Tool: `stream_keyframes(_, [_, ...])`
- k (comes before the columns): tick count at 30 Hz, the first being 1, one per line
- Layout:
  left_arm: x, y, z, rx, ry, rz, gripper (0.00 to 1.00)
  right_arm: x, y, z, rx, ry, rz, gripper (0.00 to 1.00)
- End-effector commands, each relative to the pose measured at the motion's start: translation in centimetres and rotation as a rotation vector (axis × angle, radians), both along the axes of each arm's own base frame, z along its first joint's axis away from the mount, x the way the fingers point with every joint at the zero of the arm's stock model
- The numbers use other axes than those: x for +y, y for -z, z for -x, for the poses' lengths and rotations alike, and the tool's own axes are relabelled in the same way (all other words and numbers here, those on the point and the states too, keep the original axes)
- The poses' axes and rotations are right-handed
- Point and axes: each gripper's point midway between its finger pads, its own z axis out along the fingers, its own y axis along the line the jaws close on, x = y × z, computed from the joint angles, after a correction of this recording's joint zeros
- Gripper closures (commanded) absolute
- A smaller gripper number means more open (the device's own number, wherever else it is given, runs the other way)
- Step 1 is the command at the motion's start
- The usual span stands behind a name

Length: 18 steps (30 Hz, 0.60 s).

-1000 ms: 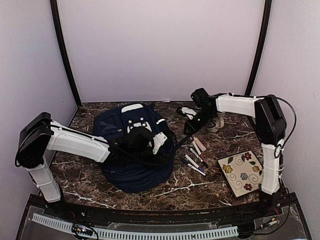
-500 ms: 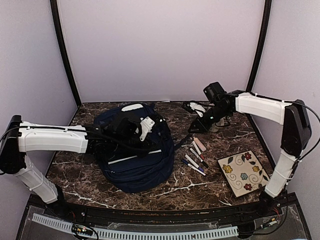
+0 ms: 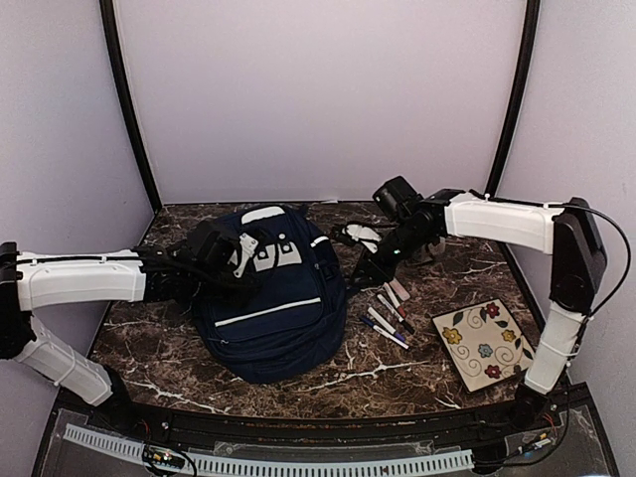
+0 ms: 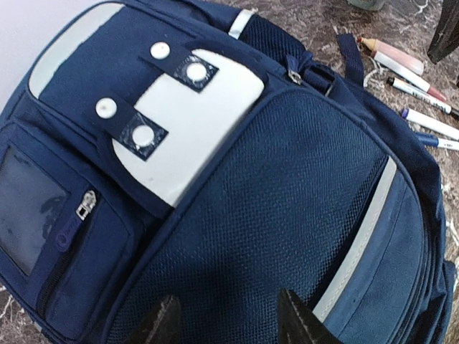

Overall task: Pack the student bag
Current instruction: Pick up the second largest pocket of the bag from the upper front pocket.

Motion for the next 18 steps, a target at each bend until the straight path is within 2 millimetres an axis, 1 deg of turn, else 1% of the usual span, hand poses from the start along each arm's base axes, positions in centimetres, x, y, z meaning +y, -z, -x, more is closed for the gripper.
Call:
stream_keyframes(1, [0.2,1.8,2.6,0.093,0.080,0.014,0.51,2.8,0.3,0.6,-0.048,-0.061,0.017,0.67])
stream_keyframes(2, [-0.4,2.1,3.5,0.113,0.136,0.033,0.51,3.2,0.5,0.9,-0.062,-0.068,0.027,0.67])
stream_keyframes(5, [-1.5,2.2,5.0,0.095,0.230,0.046,0.49,4.0,0.8,1.3,-0.078,-0.080,0.038,0.67])
stream_keyframes(7, [-2.8,2.3,6.4,0.067,0.315,0.006,0.50,3.9,0.9,1.2,-0.070,-0.069,0.048,0.66])
stream_keyframes(9, [-3.4,2.7,7.0,0.045,0.350,-0.058,0.49,3.4,1.2,1.2,-0.078,-0.062,0.063,0.66])
stream_keyframes(11, [-3.8,3.2,7.2,0.042,0.372,-0.114,0.50,2.7,1.2,1.4,-0.092,-0.055,0.071,0.67])
stream_keyframes(15, [-4.1,4.9,7.3,0.060,0.403,-0.219,0.50,1.3,1.6,1.9,-0.108,-0.040,0.095,0.66])
stream_keyframes(18, [-3.4,5.7,5.9,0.042,0.348,-0.321,0.51,0.7,1.7,2.1,-0.116,-0.028,0.105,0.66])
